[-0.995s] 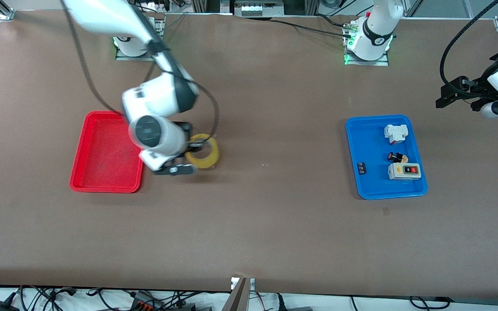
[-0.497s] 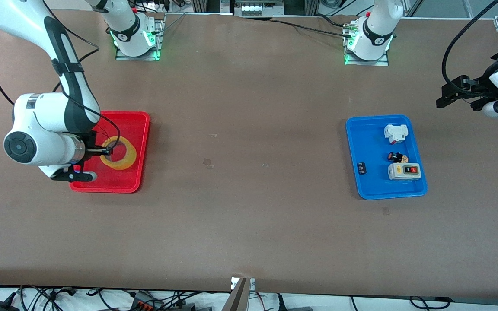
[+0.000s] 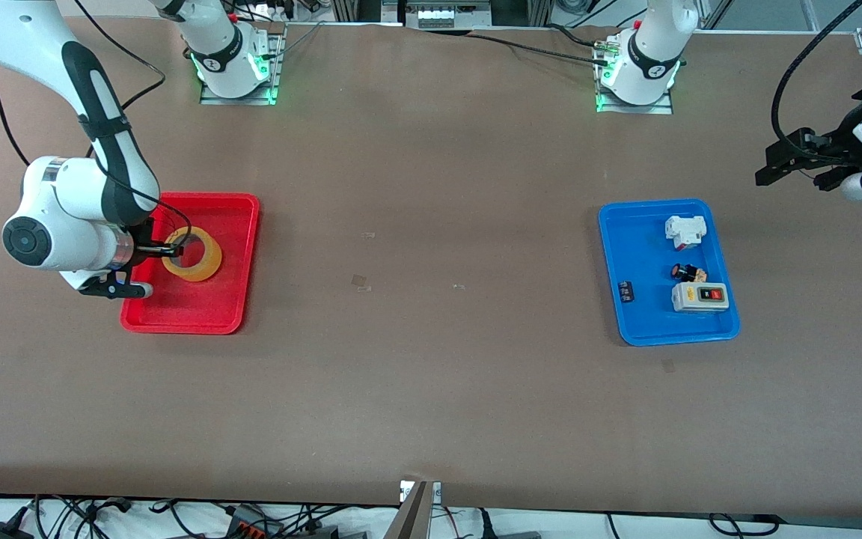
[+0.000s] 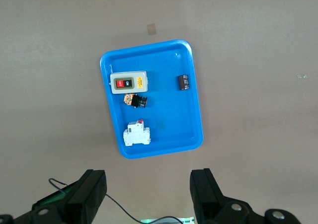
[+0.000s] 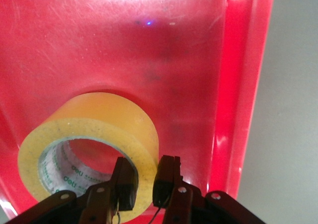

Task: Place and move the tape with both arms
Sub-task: 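Open the right gripper and draw it back from the red tray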

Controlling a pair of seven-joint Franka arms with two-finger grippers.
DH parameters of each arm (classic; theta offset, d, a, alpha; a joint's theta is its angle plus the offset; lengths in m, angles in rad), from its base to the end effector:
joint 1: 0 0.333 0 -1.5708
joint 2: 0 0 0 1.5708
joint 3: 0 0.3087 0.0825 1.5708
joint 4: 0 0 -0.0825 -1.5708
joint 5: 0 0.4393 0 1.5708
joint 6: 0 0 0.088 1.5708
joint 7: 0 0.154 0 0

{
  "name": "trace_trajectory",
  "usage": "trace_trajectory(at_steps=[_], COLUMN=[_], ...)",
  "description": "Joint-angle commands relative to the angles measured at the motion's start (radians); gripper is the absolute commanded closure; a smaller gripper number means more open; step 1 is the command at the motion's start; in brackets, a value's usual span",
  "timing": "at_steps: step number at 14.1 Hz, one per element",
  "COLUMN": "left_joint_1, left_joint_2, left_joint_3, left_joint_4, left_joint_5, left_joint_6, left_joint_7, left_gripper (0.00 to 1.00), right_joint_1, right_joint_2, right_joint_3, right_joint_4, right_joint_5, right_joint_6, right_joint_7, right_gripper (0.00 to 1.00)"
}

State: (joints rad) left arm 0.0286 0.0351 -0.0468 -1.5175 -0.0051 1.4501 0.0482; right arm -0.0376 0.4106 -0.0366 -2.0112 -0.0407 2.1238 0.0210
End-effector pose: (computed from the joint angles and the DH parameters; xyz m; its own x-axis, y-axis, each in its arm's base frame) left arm 0.6027 -0.0114 0.5669 0.9925 -0.0670 -0.1018 -0.0662 -0.9977 0.0117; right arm 0.5876 -0.0482 0.1344 0.9534 -0.0719 -0.2930 -0.0605 -0.9970 0.0476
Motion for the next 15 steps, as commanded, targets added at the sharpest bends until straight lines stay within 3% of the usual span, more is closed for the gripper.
trace_trajectory(at_steps=[1, 2, 5, 11, 15], left_joint_1=[0.011, 0.011, 0.011, 0.013, 0.017], left_joint_2=[0.006, 0.008, 0.009, 0.006, 0.016], left_joint_3=[-0.013, -0.012, -0.015, -0.018, -0.018], left_joint_4=[0.03, 0.03, 0.03, 0.03, 0.023], left_joint_5=[-0.016, -0.016, -0.015, -0.015, -0.015], left_joint_6=[-0.033, -0.033, -0.034, -0.037, -0.036], left_joint_7=[-0.005, -0.005, -0.005, -0.007, -0.005], left_gripper=[0.0, 0.0, 0.0, 0.0, 0.0], right_joint_1=[-0.013, -0.01, -0.007, 0.001, 0.005], right_joint_2=[-0.006, -0.007, -0.071, -0.069, -0.076], right_joint_3=[0.018, 0.018, 0.023, 0.035, 0.038], right_joint_4=[-0.018, -0.011, 0.058, 0.575, 0.709], right_joint_5=[-0.008, -0.005, -0.007, 0.008, 0.053], right_joint_6=[0.038, 0.027, -0.08, -0.523, -0.599], right_joint_7=[-0.016, -0.001, -0.003, -0.023, -0.024], right_gripper=[0.53, 0.01, 0.0, 0.0, 0.0])
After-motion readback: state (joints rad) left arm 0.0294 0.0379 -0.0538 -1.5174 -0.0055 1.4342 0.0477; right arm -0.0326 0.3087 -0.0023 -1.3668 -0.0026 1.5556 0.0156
